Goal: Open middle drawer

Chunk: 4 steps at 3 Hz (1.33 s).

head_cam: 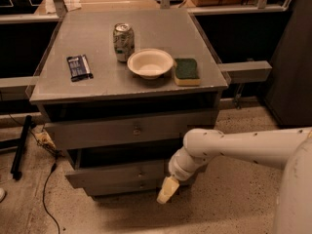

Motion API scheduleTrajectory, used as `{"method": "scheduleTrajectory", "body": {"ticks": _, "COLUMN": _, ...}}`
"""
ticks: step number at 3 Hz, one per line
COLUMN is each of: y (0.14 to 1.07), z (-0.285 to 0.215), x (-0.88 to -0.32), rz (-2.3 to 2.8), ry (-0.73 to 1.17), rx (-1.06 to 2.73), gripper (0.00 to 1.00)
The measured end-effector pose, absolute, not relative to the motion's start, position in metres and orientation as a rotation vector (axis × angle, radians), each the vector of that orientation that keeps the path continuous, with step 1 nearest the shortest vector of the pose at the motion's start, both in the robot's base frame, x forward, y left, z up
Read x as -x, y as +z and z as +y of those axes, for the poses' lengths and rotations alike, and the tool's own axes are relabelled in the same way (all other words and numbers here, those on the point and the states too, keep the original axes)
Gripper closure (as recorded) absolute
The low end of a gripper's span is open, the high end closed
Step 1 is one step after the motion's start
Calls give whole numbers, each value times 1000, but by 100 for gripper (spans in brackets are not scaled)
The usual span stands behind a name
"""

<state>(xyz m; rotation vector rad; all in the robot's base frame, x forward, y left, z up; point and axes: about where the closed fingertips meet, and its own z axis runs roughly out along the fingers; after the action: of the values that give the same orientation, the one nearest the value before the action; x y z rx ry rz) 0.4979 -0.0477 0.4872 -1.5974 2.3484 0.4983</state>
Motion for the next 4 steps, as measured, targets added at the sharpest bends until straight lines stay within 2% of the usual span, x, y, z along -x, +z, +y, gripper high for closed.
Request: {"method": "scheduleTrajectory", "body": {"ticks": 4, "y": 469, "z": -23, "x": -548, "rz": 2327, "ry": 519, "rx": 1636, "gripper": 0}}
